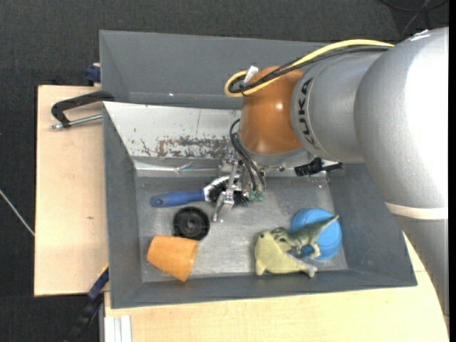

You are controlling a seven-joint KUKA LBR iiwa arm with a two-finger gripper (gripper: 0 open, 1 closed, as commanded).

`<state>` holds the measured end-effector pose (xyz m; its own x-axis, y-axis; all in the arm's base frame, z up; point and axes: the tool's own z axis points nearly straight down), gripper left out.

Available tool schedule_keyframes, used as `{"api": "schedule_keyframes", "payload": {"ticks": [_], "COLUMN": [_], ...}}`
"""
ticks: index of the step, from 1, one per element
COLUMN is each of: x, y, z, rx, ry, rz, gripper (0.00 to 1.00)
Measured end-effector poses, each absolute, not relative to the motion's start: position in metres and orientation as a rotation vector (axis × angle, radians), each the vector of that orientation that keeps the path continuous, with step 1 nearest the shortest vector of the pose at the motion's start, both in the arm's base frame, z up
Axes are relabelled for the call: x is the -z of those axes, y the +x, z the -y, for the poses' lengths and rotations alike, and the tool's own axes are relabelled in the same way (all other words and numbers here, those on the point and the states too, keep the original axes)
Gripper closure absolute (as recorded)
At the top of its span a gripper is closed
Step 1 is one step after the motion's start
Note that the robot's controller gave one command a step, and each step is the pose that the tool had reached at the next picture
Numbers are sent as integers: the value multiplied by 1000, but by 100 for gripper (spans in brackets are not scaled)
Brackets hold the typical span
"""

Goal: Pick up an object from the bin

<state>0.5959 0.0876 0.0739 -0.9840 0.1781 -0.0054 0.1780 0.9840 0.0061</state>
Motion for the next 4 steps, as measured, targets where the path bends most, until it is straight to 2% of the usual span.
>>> {"api": "schedule_keyframes", "payload": {"ticks": [1, 2, 3, 4], "x": [-74, -77, -141, -176], "y": [601, 605, 607, 609], "z": [-103, -104, -105, -106], "rx": [1, -8, -7, -6], "ry": [576, 572, 570, 568], "rz": [-3090, -3077, -3080, -3083], "gripper": [0, 100, 100, 100]}}
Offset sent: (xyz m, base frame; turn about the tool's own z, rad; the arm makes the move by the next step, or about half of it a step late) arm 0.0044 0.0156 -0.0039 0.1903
